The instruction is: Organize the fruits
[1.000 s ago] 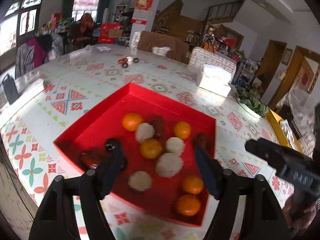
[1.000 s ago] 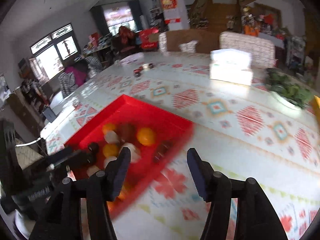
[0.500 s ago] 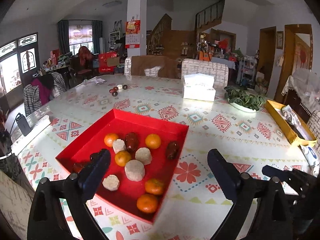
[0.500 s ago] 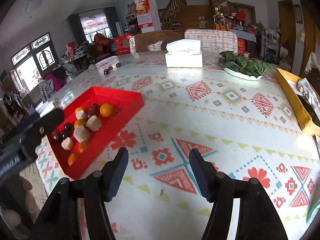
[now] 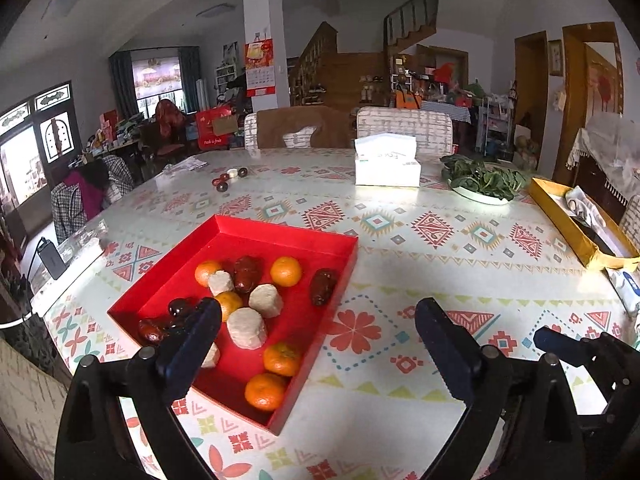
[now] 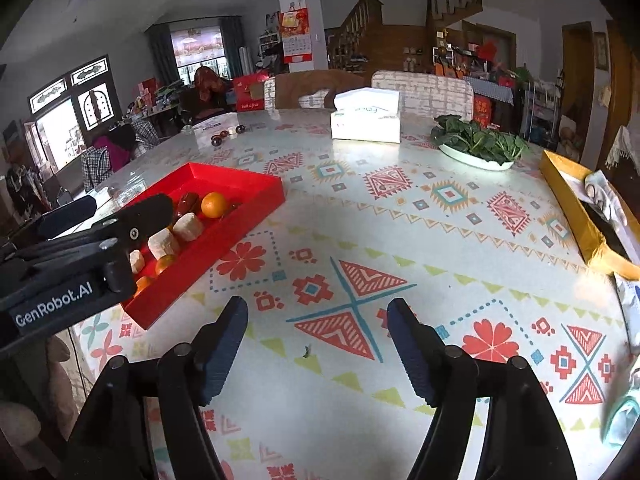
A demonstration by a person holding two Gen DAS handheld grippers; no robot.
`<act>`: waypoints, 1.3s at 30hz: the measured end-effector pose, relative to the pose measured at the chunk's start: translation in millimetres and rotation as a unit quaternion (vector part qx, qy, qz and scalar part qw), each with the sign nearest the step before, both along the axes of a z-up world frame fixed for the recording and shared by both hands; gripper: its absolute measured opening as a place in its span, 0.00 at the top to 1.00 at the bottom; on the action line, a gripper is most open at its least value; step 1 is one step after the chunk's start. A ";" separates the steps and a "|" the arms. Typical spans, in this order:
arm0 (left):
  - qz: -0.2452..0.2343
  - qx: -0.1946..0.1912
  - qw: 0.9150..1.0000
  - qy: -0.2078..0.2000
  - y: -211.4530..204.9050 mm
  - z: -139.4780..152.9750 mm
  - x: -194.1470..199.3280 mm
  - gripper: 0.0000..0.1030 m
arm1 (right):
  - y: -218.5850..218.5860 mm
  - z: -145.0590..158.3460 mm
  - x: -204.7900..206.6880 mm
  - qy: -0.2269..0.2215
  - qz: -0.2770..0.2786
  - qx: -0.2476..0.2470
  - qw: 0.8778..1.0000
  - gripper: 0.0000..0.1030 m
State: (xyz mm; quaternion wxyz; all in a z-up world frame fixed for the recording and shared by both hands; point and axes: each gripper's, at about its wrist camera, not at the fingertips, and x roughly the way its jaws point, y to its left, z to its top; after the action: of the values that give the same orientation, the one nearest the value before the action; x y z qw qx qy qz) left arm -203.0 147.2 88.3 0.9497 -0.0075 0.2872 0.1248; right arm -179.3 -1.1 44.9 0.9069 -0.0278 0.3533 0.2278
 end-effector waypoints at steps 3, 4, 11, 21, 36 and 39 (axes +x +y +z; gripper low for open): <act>-0.002 0.002 1.000 0.002 -2.0 -1.7 1.9 0.06 | -2.2 -3.0 1.4 0.004 -0.003 0.001 1.000 0.25; -0.002 0.001 1.000 0.003 -2.2 -2.5 2.6 0.06 | -3.1 -3.7 0.9 0.005 -0.004 0.001 1.000 0.25; -0.004 0.000 1.000 0.010 -2.7 -7.4 5.9 0.06 | -2.7 -10.1 4.0 0.016 -0.005 0.001 1.000 0.25; -0.006 -0.001 1.000 0.015 -1.6 -12.3 7.0 0.06 | 2.0 -13.9 5.8 0.022 -0.003 -0.004 1.000 0.25; 0.020 0.015 0.999 -0.034 1.0 -3.3 -5.7 0.06 | 6.2 -15.2 3.9 0.019 0.001 -0.009 1.000 0.24; 0.055 0.041 0.995 -0.076 0.5 11.8 -21.0 0.04 | 7.6 -13.6 1.1 0.012 0.004 -0.012 1.000 0.24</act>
State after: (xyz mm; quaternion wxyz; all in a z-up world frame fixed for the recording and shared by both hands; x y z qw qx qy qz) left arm -224.0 147.8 100.1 0.9598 0.0063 0.2082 0.1878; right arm -178.1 6.5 31.3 0.9012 -0.0369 0.3670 0.2275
